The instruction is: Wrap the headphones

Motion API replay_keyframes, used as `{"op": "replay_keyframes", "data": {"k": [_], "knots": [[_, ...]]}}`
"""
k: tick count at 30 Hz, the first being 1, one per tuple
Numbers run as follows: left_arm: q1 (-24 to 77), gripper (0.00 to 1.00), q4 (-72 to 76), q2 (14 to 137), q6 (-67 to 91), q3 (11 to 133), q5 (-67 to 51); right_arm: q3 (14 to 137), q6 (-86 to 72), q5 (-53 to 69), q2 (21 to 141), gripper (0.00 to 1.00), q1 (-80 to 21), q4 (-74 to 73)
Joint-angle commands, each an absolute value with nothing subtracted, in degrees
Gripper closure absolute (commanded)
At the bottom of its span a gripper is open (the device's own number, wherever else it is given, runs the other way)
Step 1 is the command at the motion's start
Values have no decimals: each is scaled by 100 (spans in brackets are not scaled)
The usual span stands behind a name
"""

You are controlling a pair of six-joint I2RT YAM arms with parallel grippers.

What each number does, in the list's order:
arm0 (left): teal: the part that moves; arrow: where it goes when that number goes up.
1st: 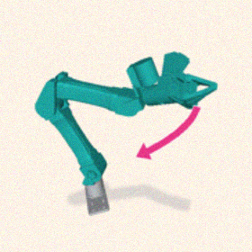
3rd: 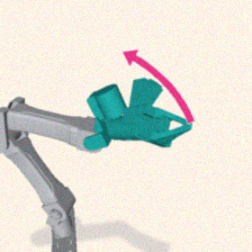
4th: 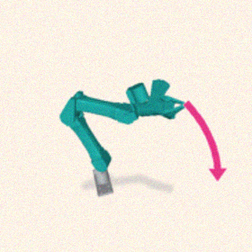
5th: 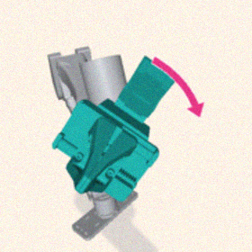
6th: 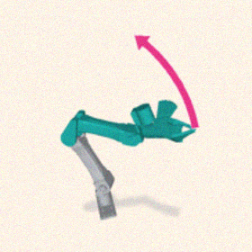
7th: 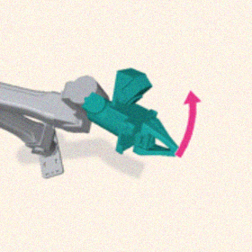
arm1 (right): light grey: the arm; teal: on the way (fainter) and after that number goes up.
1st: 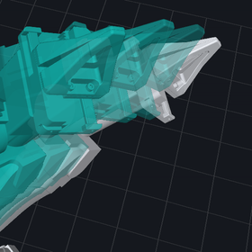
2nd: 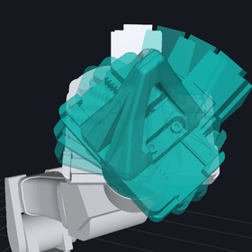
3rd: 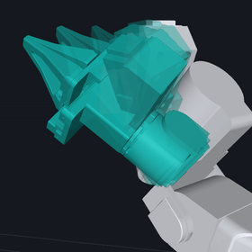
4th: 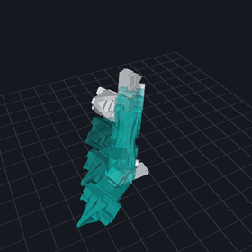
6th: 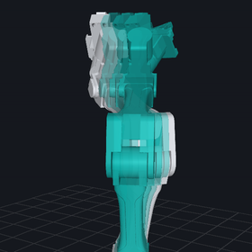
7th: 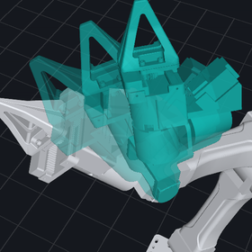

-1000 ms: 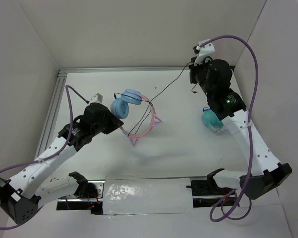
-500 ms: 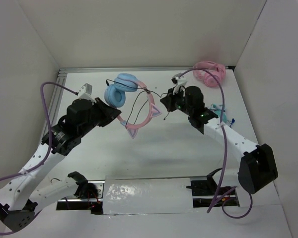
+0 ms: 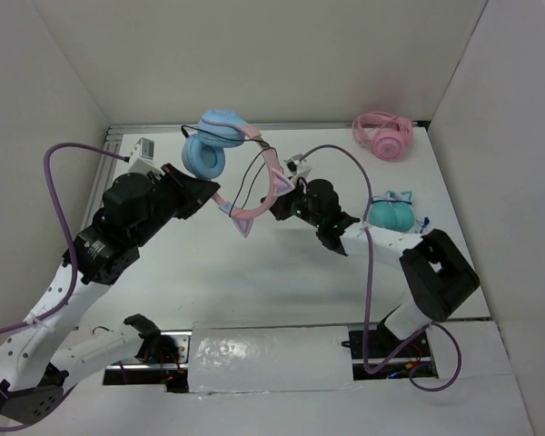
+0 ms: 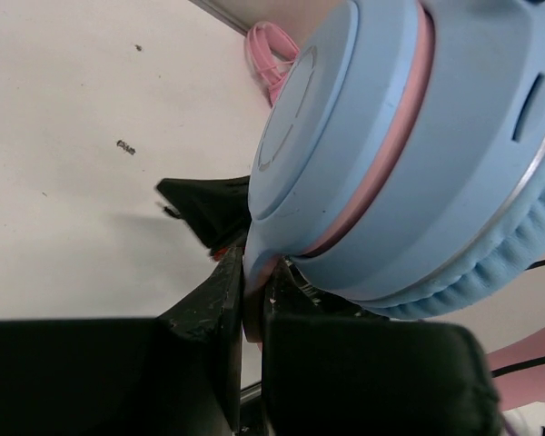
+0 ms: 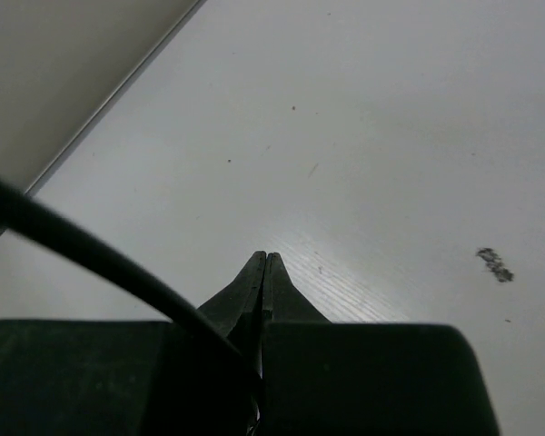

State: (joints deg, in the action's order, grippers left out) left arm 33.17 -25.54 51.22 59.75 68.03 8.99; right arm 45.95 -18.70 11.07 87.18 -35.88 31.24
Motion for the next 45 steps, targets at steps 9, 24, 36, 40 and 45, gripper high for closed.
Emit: {"op": "replay_keyframes", "data": {"k": [9,24,36,40,45], "knots": [[3349,100,-2154,5712,7013,7611,1722,4034,-2110,834,9554,100,-4763,5939],[3059,100,-4105,7504,8859,9228,2751,3850,-2180,-1414,9598,100,-6468,4632],[2638,100,-5967,9184,10028,9905,2839,4578,-3376,-4579,7869,100,-7057,46],[2444,100,-6029,9676,9967,10124,2444,5193,-3155,-4289,7655,100,-7303,-1271],[2435,100,-6459,10318,10055,10634,2242,6141,-2778,-4410,7909,100,-7786,-2380]]}}
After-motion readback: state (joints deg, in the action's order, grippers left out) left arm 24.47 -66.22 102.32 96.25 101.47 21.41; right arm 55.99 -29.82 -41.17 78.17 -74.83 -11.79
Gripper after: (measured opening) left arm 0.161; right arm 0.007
